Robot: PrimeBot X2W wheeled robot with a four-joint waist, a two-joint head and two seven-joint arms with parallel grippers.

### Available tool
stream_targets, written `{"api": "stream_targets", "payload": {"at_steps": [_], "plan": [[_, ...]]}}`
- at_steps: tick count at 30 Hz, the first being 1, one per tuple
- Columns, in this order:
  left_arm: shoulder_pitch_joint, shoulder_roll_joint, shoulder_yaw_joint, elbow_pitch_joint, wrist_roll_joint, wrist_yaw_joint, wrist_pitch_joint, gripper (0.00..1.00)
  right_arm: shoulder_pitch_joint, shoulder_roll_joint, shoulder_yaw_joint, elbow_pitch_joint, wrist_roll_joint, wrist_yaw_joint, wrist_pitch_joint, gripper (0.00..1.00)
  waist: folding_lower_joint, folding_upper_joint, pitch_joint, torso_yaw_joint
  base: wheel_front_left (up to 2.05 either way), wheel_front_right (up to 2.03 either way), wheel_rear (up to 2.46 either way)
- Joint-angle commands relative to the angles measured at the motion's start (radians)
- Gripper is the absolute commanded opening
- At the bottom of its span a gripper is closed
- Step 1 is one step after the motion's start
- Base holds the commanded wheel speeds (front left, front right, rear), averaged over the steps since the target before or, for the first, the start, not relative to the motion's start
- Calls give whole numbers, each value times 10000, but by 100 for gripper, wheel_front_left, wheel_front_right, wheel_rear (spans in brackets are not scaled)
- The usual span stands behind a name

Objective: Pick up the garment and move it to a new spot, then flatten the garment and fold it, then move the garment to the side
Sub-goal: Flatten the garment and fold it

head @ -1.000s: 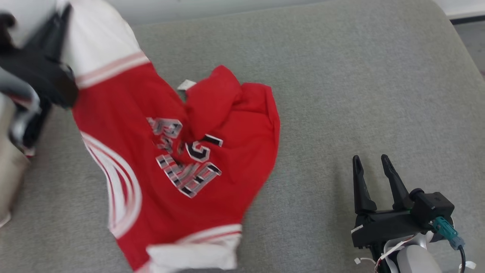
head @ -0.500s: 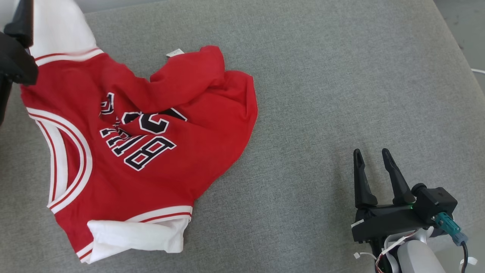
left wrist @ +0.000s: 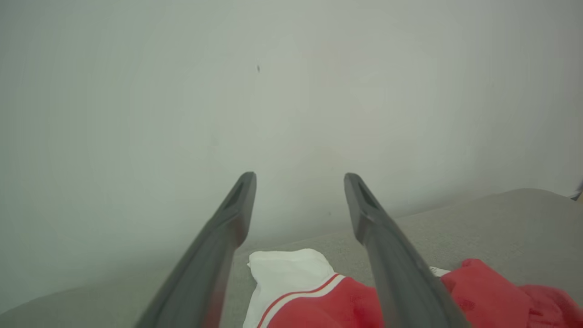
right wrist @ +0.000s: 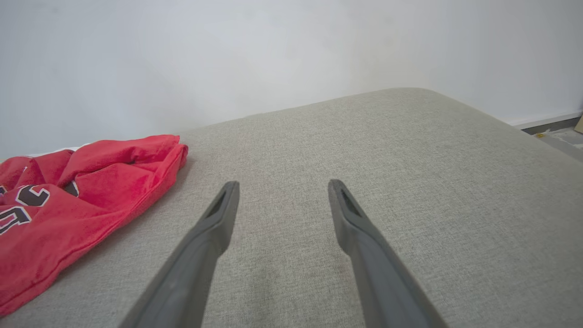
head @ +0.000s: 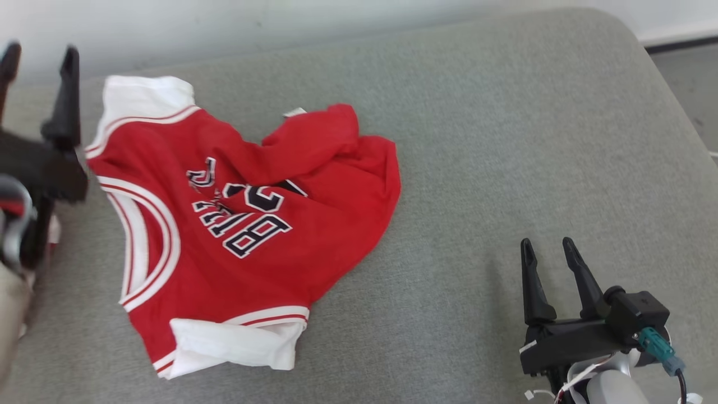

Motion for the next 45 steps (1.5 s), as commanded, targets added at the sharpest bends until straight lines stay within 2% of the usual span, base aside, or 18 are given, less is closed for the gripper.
{"api": "stream_targets", "payload": {"at_steps": [1,6,9,13,19,24,36,45], "plan": [[565,-63,287,-393,161,119,-23,100,184,-17,-9,16,-87,-22,-5,100,2,0,-453,385,0,0,0],[2896,-421,1825,-2401,803,663,-25,100,390,-16,24,11,-252,-22,-5,100,2,0,-897,682,0,0,0],[4202,-888,2717,-3498,1236,868,-23,100,515,-19,40,17,-325,-23,-5,100,2,0,-1150,859,0,0,0],[5767,-1609,3581,-4545,1870,904,-23,100,717,-16,48,55,-496,-23,-5,100,2,0,-1451,1148,0,0,0],[7280,-2582,4711,-5573,2796,786,-24,100,830,-16,179,32,-806,-23,-5,100,2,0,-1710,1437,0,0,0],[8235,-3237,5347,-5985,3408,515,-20,100,857,-17,336,-2,-948,-23,-5,100,2,0,-1799,1524,0,0,0],[9522,-4096,5597,-5517,4412,-24,-20,100,953,-17,620,19,-922,-23,-5,100,2,0,-1805,1505,0,0,0],[8978,-4215,4379,-4382,4627,-464,-20,100,785,-17,684,91,-891,-23,-4,100,2,0,-1746,1429,0,0,0]]}}
